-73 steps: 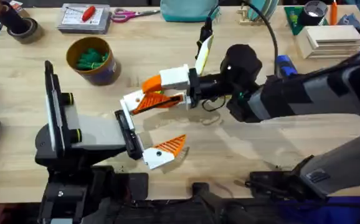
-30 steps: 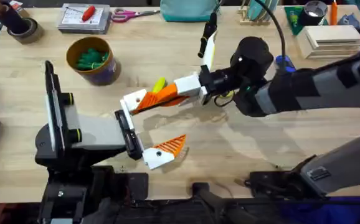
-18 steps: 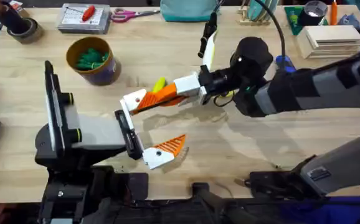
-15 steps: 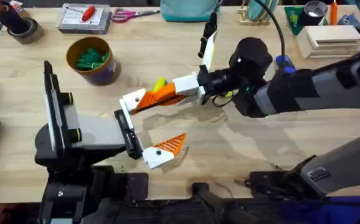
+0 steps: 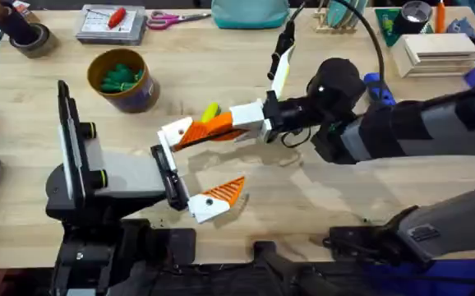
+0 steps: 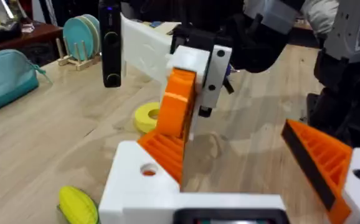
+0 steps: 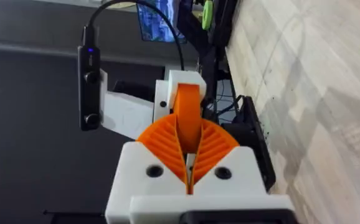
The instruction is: Pick up the gripper from the table and insert it into the empty holder that is missing its gripper. Then pick up a screw, insert it into the mounting hole, and use the screwdriver to tighten it. Finally, clean up the table by picking up the vegetable and placing it into the bucket.
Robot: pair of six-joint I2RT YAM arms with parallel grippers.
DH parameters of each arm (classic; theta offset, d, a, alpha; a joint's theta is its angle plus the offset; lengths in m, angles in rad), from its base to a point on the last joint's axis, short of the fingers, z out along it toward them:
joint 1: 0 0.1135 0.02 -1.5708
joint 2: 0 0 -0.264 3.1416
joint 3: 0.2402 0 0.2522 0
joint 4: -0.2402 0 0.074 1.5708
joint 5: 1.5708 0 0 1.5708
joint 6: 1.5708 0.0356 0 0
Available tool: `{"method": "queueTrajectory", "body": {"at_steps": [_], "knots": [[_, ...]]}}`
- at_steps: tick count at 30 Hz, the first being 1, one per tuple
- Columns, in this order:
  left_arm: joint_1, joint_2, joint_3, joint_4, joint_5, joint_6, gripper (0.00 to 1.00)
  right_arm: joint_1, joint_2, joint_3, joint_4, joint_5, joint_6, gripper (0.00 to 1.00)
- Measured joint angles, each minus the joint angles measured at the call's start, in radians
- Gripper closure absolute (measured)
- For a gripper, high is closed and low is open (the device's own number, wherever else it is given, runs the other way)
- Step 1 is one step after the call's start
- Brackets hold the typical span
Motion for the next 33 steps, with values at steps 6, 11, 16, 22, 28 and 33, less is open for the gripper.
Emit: {"method": "queueTrajectory", "body": {"at_steps": [6,11,16,22,28,33], "knots": [[0.0,0.0,0.0,0.0,-0.001,-0.001,0.015,0.001,0.0,0.0,-0.01,0.003,0.0,0.992],[0.0,0.0,0.0,0.0,-0.003,-0.003,0.015,-0.001,0.0,0.023,-0.053,-0.018,-0.007,0.992],[0.002,0.0,0.0,0.001,-0.007,-0.001,0.015,-0.002,0.0,0.041,-0.079,-0.033,-0.029,0.992],[0.002,0.0,0.0,0.001,-0.006,0.0,0.015,-0.004,0.0,0.042,-0.08,-0.036,-0.042,0.992],[0.002,0.0,0.0,0.001,-0.006,0.0,0.015,-0.004,0.0,0.042,-0.08,-0.036,-0.046,0.992],[0.002,0.0,0.0,0.001,-0.006,0.0,0.015,-0.004,0.0,0.042,-0.081,-0.036,-0.046,0.983]]}}
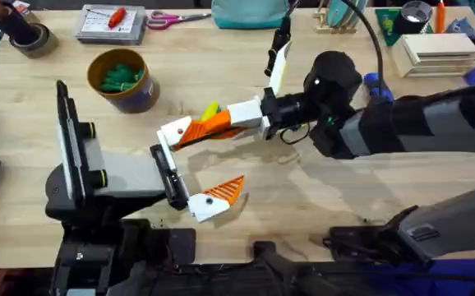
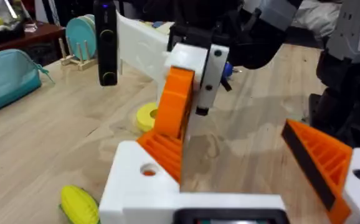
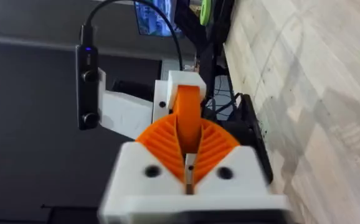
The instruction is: Pick up the gripper from the table and insert it into the empty holder that is missing its gripper. Then pick up a screw, insert it into the mounting hole, and use the screwdriver to tighten it. Finally, clean up the table by picking up the vegetable and placing it into the bucket.
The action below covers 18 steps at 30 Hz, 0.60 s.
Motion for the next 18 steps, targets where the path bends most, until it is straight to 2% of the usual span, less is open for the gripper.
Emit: {"method": "queueTrajectory", "body": {"at_steps": [1,6,7,18], "knots": [[0.0,0.0,0.0,0.0,0.001,0.0,0.015,0.0,0.0,0.0,-0.001,0.0,0.0,0.874],[-0.002,0.0,0.0,-0.002,0.012,0.0,0.015,0.005,0.0,0.002,-0.001,0.001,-0.001,0.103],[-0.002,0.0,0.0,-0.002,0.012,0.0,0.015,0.005,0.0,0.002,-0.001,0.001,-0.004,0.033],[-0.002,0.0,0.0,-0.002,0.012,0.0,0.015,0.005,0.0,0.002,-0.002,0.001,-0.004,0.006]]}}
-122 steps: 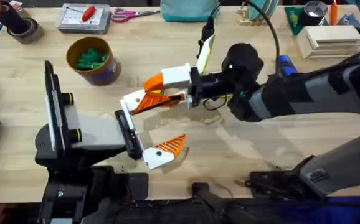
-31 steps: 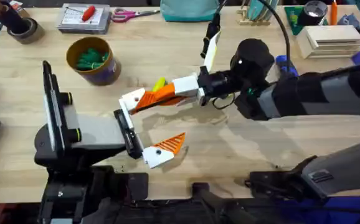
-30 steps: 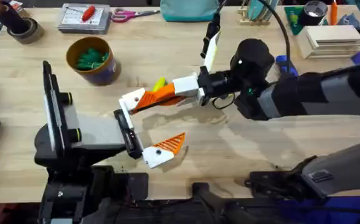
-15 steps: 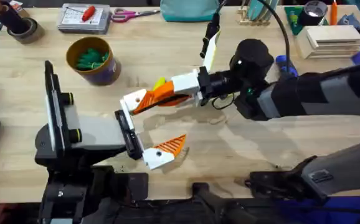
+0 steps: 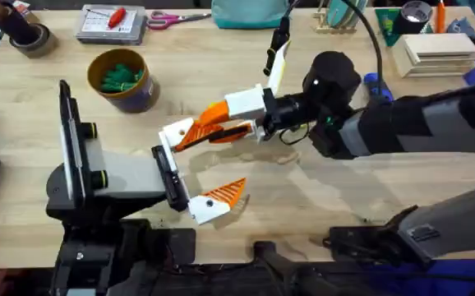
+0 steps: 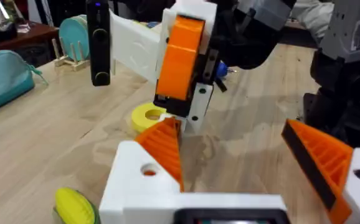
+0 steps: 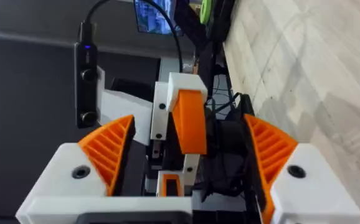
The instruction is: Pick up the gripper from the table and insert it into the empty holder that is missing its gripper. Then pick up a screw, insert it into the mounting hole, and use the screwdriver to tighten it. Finally, clean up the table by picking up the vegetable and placing it into the bucket.
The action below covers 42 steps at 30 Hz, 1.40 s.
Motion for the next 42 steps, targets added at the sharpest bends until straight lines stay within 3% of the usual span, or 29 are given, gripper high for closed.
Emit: {"method": "queueTrajectory", "body": {"at_steps": [13,19,20,23,24,42], "knots": [[0.0,0.0,0.0,0.0,0.0,0.0,0.015,-0.048,0.0,0.004,0.0,-0.046,-0.026,0.082],[0.0,0.0,0.0,0.0,0.0,0.0,0.015,-0.031,0.005,0.008,0.0,-0.069,-0.027,0.4],[0.0,0.0,0.0,0.0,0.0,0.0,0.015,-0.027,0.006,0.008,0.0,-0.069,-0.027,0.491],[0.0,0.0,0.0,0.0,0.0,0.001,0.015,-0.021,0.006,0.01,-0.001,-0.071,-0.025,0.931],[0.0,0.0,0.0,0.0,0.0,0.003,0.015,-0.021,0.006,0.01,-0.002,-0.072,-0.025,0.977],[0.0,0.0,0.0,-0.001,0.007,0.003,0.015,-0.019,-0.001,-0.036,0.052,-0.036,-0.025,0.992]]}}
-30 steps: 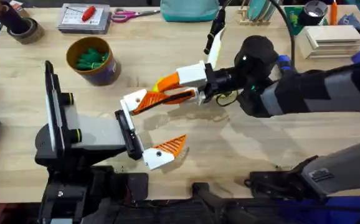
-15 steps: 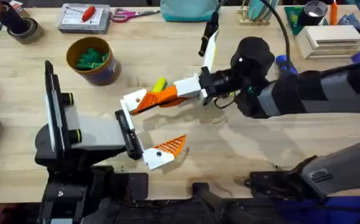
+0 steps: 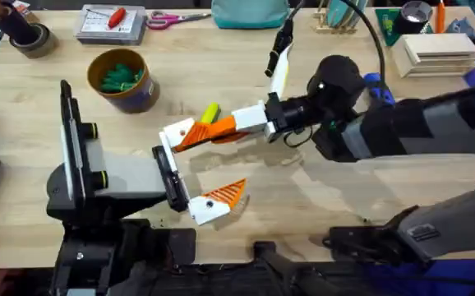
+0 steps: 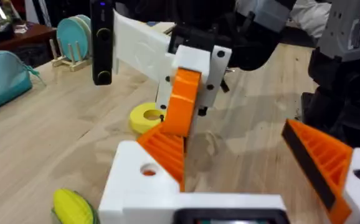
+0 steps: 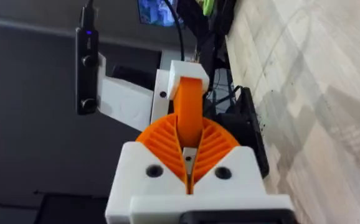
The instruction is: Pick up the gripper from the table and insert it into the empty holder that is missing its gripper. Then pick up a screw, insert it into the mounting hole, and use the screwdriver to tighten it. Finally, clean up the table by picking up the vegetable and placing it into the bucket.
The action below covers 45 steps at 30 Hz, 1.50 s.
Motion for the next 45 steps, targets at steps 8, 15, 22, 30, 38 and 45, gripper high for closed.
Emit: {"method": "queueTrajectory", "body": {"at_steps": [8,15,22,30,38,45], "knots": [[0.0,0.0,0.0,0.0,0.001,0.0,0.015,0.0,-0.047,-0.051,0.001,0.049,0.001,0.992],[0.0,0.0,0.0,0.0,0.0,0.0,0.015,0.02,-0.051,-0.056,0.002,0.083,0.008,0.992],[0.0,0.0,0.0,0.001,-0.004,-0.001,0.016,0.037,-0.051,-0.056,0.004,0.12,0.012,0.992],[0.0,0.0,0.0,0.002,-0.012,-0.004,0.015,0.044,-0.051,-0.056,-0.001,0.143,0.015,0.992],[0.0,0.0,0.0,0.002,-0.012,-0.004,0.015,0.045,-0.051,-0.055,-0.002,0.146,0.015,0.992],[0.0,0.0,0.0,0.002,-0.012,-0.004,0.015,0.045,-0.051,-0.055,-0.003,0.146,0.015,0.992]]}}
